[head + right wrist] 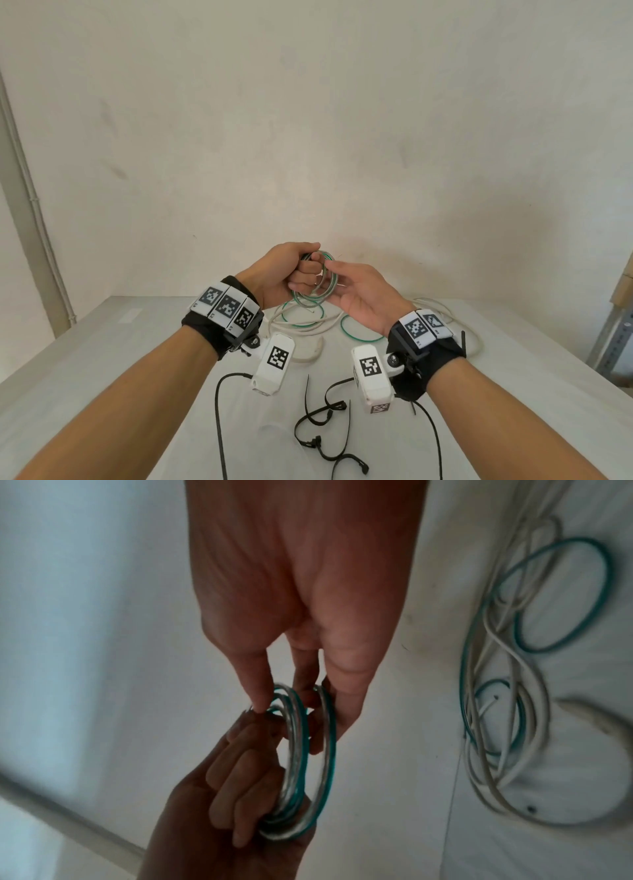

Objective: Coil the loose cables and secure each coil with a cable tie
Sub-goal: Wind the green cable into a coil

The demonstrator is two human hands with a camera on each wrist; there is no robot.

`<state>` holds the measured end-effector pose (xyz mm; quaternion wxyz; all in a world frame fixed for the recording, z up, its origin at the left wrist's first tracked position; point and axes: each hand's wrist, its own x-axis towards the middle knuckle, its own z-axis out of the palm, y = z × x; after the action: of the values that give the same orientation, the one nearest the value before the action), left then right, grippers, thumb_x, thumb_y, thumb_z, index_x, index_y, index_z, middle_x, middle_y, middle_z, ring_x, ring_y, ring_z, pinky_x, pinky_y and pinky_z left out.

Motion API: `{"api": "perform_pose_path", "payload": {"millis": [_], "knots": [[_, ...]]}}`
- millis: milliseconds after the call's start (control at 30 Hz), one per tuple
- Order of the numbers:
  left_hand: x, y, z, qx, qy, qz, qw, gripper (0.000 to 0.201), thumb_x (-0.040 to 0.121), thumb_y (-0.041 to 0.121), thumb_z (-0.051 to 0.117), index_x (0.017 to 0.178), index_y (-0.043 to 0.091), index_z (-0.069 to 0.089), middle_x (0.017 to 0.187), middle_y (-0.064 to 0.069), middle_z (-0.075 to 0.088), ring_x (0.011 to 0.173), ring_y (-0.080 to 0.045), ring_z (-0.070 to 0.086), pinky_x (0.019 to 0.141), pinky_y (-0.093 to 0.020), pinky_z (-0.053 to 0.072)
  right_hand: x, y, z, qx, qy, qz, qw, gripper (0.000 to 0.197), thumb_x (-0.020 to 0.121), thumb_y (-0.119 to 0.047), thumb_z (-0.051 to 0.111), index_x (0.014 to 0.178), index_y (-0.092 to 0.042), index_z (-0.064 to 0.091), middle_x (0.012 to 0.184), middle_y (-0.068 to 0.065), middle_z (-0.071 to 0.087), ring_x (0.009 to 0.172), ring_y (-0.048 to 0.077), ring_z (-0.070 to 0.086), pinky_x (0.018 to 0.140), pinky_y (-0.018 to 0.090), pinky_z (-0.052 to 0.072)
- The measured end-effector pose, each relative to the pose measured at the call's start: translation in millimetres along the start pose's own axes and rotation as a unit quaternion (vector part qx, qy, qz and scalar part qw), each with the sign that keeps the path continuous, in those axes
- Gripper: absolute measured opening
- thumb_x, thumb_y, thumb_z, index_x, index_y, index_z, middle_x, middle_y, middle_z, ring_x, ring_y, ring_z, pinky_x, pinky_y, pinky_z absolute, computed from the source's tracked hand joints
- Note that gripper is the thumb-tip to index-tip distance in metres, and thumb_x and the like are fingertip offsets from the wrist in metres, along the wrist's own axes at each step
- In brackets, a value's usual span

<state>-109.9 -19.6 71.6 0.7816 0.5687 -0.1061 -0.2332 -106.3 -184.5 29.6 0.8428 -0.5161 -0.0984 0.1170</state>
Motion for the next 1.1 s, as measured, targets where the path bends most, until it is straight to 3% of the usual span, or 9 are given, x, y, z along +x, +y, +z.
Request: {"api": "perform_pose_path", "payload": {"millis": [167, 233, 300, 367, 433, 500, 733, 967, 1100], "knots": [[0.8, 2.4, 2.0, 0.022, 0.038, -0.015, 0.999, 0.041, 0.111, 0.028, 0.035, 0.071, 0.018, 0.041, 0.047, 0.011, 0.019, 0.032, -0.005, 0.019, 0.032, -0.017, 0.021, 6.9, 8.8, -0.4, 0.058, -0.029, 0.002, 0.998, 0.037, 0.088, -0.010, 0.076, 0.121, 0.006, 0.071, 0.126, 0.023, 0.047, 0.116, 0.036, 0.040, 0.124, 0.060, 0.026], [0.3, 3.5, 3.8, 0.020, 0.045, -0.015, 0.999, 0.042, 0.111, 0.028, 0.036, 0.071, 0.018, 0.041, 0.046, 0.011, 0.019, 0.031, -0.005, 0.019, 0.032, -0.018, 0.021, 7.8, 8.6, 2.3, 0.066, -0.043, 0.001, 0.997, 0.045, 0.082, -0.012, 0.083, 0.121, 0.006, 0.070, 0.123, 0.021, 0.043, 0.114, 0.036, 0.035, 0.126, 0.058, 0.018], [-1.9, 5.7, 5.4, 0.014, 0.056, -0.014, 0.998, 0.043, 0.111, 0.030, 0.037, 0.070, 0.018, 0.040, 0.045, 0.010, 0.019, 0.031, -0.005, 0.018, 0.034, -0.018, 0.019, 2.9, 5.3, 8.9, 0.071, -0.044, -0.002, 0.996, 0.041, 0.086, -0.011, 0.078, 0.122, 0.007, 0.068, 0.107, 0.018, 0.055, 0.098, 0.033, 0.043, 0.120, 0.052, 0.029], [-3.4, 9.5, 7.7, 0.005, 0.059, -0.012, 0.998, 0.044, 0.110, 0.032, 0.039, 0.068, 0.018, 0.040, 0.045, 0.010, 0.019, 0.031, -0.005, 0.018, 0.036, -0.018, 0.017, 0.1, 2.5, 11.1, 0.073, -0.035, -0.003, 0.997, 0.028, 0.098, -0.008, 0.063, 0.121, 0.006, 0.065, 0.081, 0.004, 0.065, 0.072, 0.017, 0.044, 0.095, 0.037, 0.040], [-4.8, 11.7, 7.7, -0.008, 0.060, -0.013, 0.998, 0.043, 0.109, 0.031, 0.040, 0.068, 0.018, 0.040, 0.045, 0.010, 0.019, 0.030, -0.005, 0.018, 0.037, -0.018, 0.017, -0.6, 1.7, 12.5, 0.067, -0.028, -0.011, 0.997, 0.024, 0.103, -0.007, 0.054, 0.120, 0.004, 0.064, 0.076, -0.002, 0.067, 0.063, 0.010, 0.042, 0.075, 0.027, 0.040], [-5.8, 11.7, 6.5, -0.014, 0.054, -0.021, 0.998, 0.041, 0.109, 0.029, 0.039, 0.069, 0.017, 0.040, 0.045, 0.010, 0.020, 0.030, -0.005, 0.019, 0.036, -0.018, 0.018, -2.5, 1.5, 12.8, 0.061, -0.020, -0.018, 0.998, 0.024, 0.103, -0.007, 0.054, 0.121, 0.004, 0.065, 0.079, -0.002, 0.066, 0.061, 0.009, 0.046, 0.066, 0.023, 0.046], [-9.6, 8.6, -0.5, -0.018, 0.039, -0.031, 0.999, 0.038, 0.107, 0.025, 0.040, 0.070, 0.016, 0.042, 0.046, 0.010, 0.020, 0.030, -0.005, 0.019, 0.035, -0.019, 0.020, -7.0, 6.1, 13.5, 0.061, -0.003, -0.016, 0.998, 0.027, 0.101, -0.005, 0.059, 0.125, 0.007, 0.064, 0.075, -0.002, 0.069, 0.055, 0.008, 0.050, 0.060, 0.021, 0.054], [-11.7, 15.3, -2.0, -0.052, 0.019, -0.029, 0.998, 0.032, 0.098, 0.019, 0.037, 0.069, 0.013, 0.048, 0.048, 0.009, 0.022, 0.032, -0.007, 0.021, 0.038, -0.020, 0.026, -3.6, 0.2, 15.1, 0.016, 0.027, -0.027, 0.999, 0.035, 0.098, -0.008, 0.068, 0.126, 0.012, 0.063, 0.075, 0.003, 0.050, 0.053, 0.010, 0.049, 0.058, 0.024, 0.054], [-13.7, 12.5, 0.5, -0.048, 0.023, -0.024, 0.998, 0.031, 0.102, 0.017, 0.037, 0.072, 0.013, 0.047, 0.049, 0.009, 0.023, 0.033, -0.006, 0.022, 0.038, -0.020, 0.025, -5.1, 4.0, 12.4, 0.039, 0.012, -0.037, 0.998, 0.025, 0.098, -0.007, 0.068, 0.119, 0.004, 0.064, 0.081, 0.002, 0.055, 0.053, 0.010, 0.047, 0.059, 0.025, 0.054]]}}
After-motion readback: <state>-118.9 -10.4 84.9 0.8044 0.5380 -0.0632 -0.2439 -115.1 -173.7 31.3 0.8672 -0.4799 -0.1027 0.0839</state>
